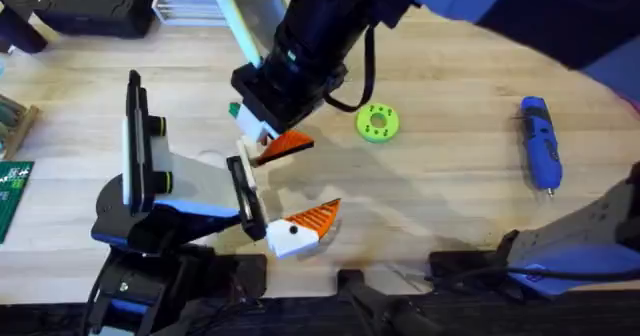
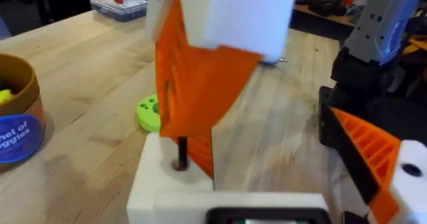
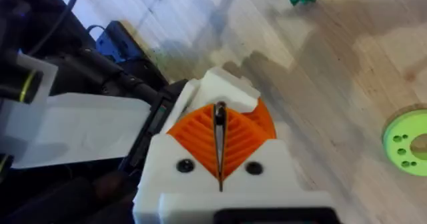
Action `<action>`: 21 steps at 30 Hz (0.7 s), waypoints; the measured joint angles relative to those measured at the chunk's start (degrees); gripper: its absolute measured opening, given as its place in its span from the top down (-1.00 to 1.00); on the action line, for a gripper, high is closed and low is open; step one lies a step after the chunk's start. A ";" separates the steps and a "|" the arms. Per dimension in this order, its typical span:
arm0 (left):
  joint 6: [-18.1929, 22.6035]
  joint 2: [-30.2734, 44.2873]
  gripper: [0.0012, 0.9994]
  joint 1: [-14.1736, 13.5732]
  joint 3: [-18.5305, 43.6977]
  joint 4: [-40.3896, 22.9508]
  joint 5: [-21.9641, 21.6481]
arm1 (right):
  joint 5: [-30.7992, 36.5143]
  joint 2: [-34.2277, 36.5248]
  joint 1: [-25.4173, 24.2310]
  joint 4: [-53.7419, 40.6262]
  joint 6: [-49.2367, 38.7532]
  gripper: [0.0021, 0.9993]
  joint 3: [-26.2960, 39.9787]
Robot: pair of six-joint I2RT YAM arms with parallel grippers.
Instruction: Pick up the gripper from the table and insert it into the empty holder that is missing its gripper. Then pick up a screw, insert it into the mounting hole, and use the screwdriver to tighten it. Finally, clean up the table by picking up the vegetable and placing it into the bucket.
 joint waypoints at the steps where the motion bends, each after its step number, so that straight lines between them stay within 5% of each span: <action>1: 0.00 0.00 -0.97 0.00 0.00 0.00 -0.02 | 0.17 0.30 0.26 -0.02 -0.17 0.99 0.00; 16: -1.11 0.44 -0.97 0.04 0.00 -0.11 0.04 | 1.53 2.54 1.40 -0.37 -1.07 0.94 0.31; 21: -1.36 0.44 -0.97 0.11 0.00 -0.07 -0.24 | 1.87 2.49 1.17 -1.19 -1.15 -0.49 0.55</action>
